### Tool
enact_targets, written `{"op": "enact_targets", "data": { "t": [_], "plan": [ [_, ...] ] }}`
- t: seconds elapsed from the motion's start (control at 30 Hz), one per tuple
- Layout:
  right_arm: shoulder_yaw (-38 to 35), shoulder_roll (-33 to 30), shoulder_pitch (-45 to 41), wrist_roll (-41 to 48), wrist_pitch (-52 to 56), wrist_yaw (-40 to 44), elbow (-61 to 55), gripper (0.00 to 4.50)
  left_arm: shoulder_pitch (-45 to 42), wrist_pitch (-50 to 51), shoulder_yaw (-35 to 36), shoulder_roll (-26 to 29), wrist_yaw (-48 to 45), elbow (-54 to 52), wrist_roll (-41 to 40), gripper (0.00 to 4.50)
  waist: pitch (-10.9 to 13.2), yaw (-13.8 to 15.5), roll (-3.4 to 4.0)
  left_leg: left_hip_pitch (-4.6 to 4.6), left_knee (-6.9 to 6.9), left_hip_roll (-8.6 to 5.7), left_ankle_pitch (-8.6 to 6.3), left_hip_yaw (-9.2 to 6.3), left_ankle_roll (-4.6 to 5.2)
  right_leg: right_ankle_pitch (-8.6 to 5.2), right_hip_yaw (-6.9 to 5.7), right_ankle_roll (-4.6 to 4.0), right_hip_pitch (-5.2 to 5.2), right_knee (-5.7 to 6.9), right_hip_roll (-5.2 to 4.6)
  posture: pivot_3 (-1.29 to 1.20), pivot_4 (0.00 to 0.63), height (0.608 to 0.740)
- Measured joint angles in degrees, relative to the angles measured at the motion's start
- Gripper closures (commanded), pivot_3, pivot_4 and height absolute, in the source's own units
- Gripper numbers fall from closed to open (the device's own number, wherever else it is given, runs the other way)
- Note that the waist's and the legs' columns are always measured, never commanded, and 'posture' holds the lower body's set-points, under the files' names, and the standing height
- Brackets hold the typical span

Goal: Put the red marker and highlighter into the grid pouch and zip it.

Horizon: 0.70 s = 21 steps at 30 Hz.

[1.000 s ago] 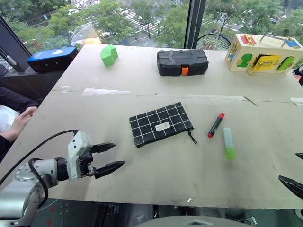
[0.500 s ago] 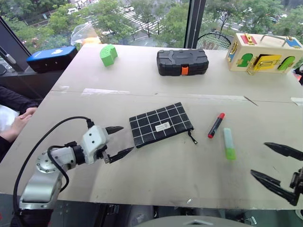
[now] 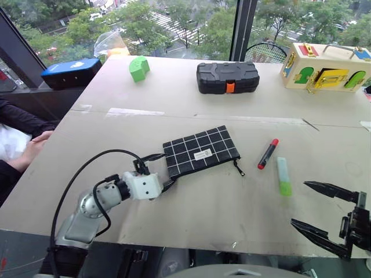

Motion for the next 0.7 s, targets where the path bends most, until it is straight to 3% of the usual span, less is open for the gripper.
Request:
{"op": "enact_targets", "data": {
  "t": [0.13,0.27,0.3,0.33,0.57,0.7],
  "plan": [
    [0.00,-1.47,0.59,1.76,0.05,0.30,-1.72,0.00,-1.70,4.02,-2.12,-1.22,2.68,-2.30,4.41,0.06,-0.03,0.00,-0.01,0.00,0.03,-0.01,0.01,-0.11,0.02,-0.02,-0.08,0.03,0.06,0.00,0.02,0.00,0.150,0.740],
    [0.01,-2.59,0.52,2.07,0.05,0.65,-2.65,0.00,-2.40,5.29,-3.72,-1.23,2.83,-2.52,5.45,0.99,-0.05,-0.01,0.02,0.01,0.04,-0.03,0.03,-0.13,0.05,-0.02,-0.10,0.04,0.09,0.00,0.01,0.00,0.150,0.740],
    [0.04,-2.87,0.39,2.07,0.04,0.76,-2.69,0.00,-2.44,5.32,-4.44,-1.21,2.84,-2.18,5.56,1.73,-0.06,0.00,0.00,0.00,0.04,-0.03,0.04,-0.15,0.08,-0.02,-0.12,0.03,0.09,0.00,0.01,0.00,0.150,0.740],
    [0.44,-3.17,0.25,2.08,0.03,0.85,-2.69,0.00,-2.77,5.22,-4.75,-1.15,2.73,-1.61,5.42,1.86,-0.06,0.02,0.00,0.01,0.05,-0.03,0.04,-0.19,0.08,-0.02,-0.16,0.03,0.12,0.00,0.00,0.00,0.150,0.740],
    [1.62,-3.29,0.03,2.10,-0.09,1.13,-2.66,0.00,-4.11,4.94,-5.58,-0.07,2.22,1.70,1.82,4.45,-0.18,-0.03,0.22,0.06,0.06,-0.04,0.02,-0.32,0.04,-0.05,-0.23,0.08,0.22,0.00,-0.02,0.00,0.150,0.740],
    [2.34,-3.18,-0.21,1.92,-0.09,0.44,-2.65,0.00,-4.19,6.63,-5.34,-0.28,1.50,2.31,-1.43,4.45,-0.32,-0.21,0.50,0.09,0.04,-0.06,0.04,-0.39,0.08,-0.06,-0.22,0.09,0.24,0.00,0.03,0.00,0.150,0.740]
  ]
}}
